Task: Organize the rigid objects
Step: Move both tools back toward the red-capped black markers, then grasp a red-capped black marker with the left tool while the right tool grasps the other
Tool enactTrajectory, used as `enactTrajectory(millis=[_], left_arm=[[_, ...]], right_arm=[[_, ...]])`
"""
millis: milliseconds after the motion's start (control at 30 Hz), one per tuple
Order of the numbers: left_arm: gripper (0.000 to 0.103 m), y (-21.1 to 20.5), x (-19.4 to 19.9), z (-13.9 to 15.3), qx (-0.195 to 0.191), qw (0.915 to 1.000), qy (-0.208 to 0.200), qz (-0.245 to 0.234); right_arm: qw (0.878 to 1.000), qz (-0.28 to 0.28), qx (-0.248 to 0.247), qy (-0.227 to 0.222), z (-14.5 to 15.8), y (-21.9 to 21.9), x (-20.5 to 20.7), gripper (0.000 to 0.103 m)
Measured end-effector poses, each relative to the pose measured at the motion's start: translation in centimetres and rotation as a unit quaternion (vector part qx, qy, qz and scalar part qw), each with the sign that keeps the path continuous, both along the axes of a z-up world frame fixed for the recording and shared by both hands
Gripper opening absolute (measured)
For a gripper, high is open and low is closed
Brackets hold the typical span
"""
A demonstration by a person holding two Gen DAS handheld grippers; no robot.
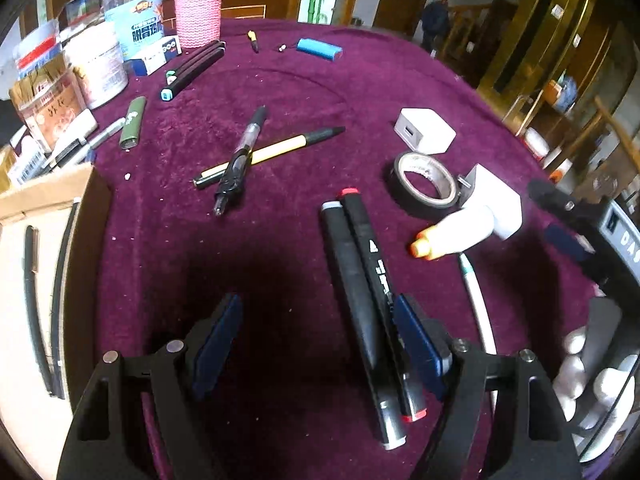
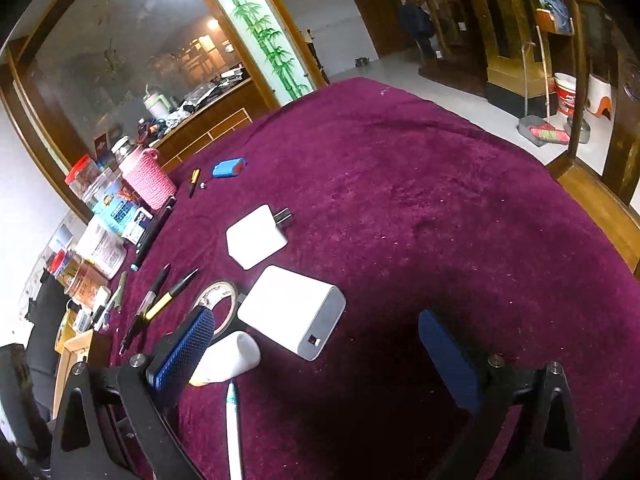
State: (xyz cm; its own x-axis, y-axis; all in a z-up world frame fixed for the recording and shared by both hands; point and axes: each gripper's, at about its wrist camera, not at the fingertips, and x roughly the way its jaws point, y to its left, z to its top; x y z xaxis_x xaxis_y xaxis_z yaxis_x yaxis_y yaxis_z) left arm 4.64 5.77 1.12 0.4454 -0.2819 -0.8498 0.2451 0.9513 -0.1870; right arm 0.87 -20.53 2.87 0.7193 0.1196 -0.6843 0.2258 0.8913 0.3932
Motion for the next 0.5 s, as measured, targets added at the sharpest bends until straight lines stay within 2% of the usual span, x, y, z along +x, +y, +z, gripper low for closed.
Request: enactTrajectory(millis=[167,367,500], left_arm=[[0.077,1.0,-0.2,-0.2,0.022,0.9998,-0.003,0.002],[0.077,-1.3,-0.8,-0.6,0.092,0.9954,-0.021,-0.018],[0.08,-1.8,-0.3,-0.7,0.095,0.9952,-0.02,-0.008]], right_arm=[[1.0,0.01,-0.001,0.005,-0.1,0.4,0.0,0.102],[1.0,0.009,-0.002,0.008,-0.2,0.5,0.1,0.102],[1.0,0.009,-0.005,0.012,-0.4,0.6,0.3,0.102]])
